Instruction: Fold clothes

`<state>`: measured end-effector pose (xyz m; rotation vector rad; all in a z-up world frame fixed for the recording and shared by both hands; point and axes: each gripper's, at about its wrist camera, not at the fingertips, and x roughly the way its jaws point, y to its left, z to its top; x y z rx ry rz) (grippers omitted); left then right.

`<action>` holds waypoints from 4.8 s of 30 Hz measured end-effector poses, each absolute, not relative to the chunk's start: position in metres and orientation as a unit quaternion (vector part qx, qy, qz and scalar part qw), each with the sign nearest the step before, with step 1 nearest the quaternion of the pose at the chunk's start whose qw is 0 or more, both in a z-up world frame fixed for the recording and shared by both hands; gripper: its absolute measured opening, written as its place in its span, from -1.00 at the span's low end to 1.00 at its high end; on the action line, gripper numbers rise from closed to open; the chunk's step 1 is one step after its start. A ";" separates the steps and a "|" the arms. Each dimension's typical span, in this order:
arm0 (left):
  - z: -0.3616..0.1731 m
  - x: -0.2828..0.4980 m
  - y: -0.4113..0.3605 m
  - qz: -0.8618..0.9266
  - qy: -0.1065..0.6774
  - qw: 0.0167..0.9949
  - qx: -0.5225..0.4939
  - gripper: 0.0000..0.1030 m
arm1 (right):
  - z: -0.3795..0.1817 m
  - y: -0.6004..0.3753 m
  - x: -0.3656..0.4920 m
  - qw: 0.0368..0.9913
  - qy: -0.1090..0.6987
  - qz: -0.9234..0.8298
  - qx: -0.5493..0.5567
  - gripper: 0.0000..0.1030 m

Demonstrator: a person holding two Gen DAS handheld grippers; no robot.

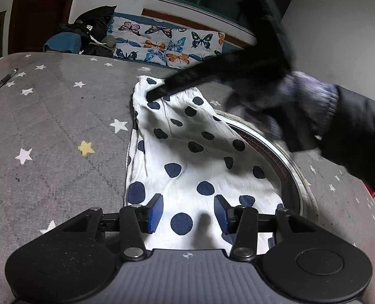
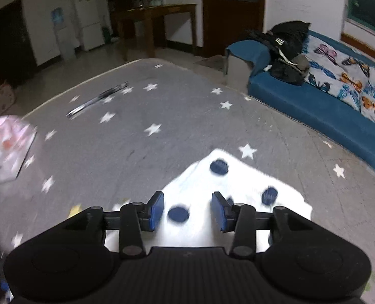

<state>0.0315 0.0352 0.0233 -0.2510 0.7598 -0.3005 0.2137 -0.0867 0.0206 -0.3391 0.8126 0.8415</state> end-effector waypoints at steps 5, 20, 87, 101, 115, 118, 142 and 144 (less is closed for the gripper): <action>0.024 0.031 0.035 -0.141 0.369 0.910 -0.125 -0.06 | 0.017 -0.110 0.175 0.804 0.393 0.407 -0.183 -0.12; 0.035 0.013 0.038 -0.130 0.362 0.916 -0.116 0.00 | 0.005 -0.169 0.099 0.804 0.402 0.397 -0.186 -0.12; 0.041 -0.081 0.022 -0.173 0.361 0.914 -0.063 0.39 | 0.018 -0.181 0.205 0.850 0.396 0.338 -0.074 0.10; 0.038 -0.073 0.024 -0.168 0.376 0.908 -0.077 0.50 | -0.004 -0.162 0.283 0.861 0.403 0.309 -0.037 0.37; 0.040 -0.075 0.023 -0.162 0.377 0.908 -0.083 0.57 | 0.000 -0.157 0.287 0.862 0.398 0.312 -0.033 -0.23; 0.040 -0.075 0.023 -0.161 0.377 0.908 -0.082 0.59 | 0.000 -0.158 0.285 0.864 0.395 0.310 -0.035 0.01; 0.042 -0.079 0.023 -0.149 0.379 0.910 -0.082 0.62 | 0.024 -0.157 0.267 0.861 0.370 0.349 -0.014 -0.64; 0.042 -0.083 0.025 -0.145 0.378 0.911 -0.082 0.62 | 0.032 -0.159 0.258 0.861 0.362 0.357 -0.011 -0.64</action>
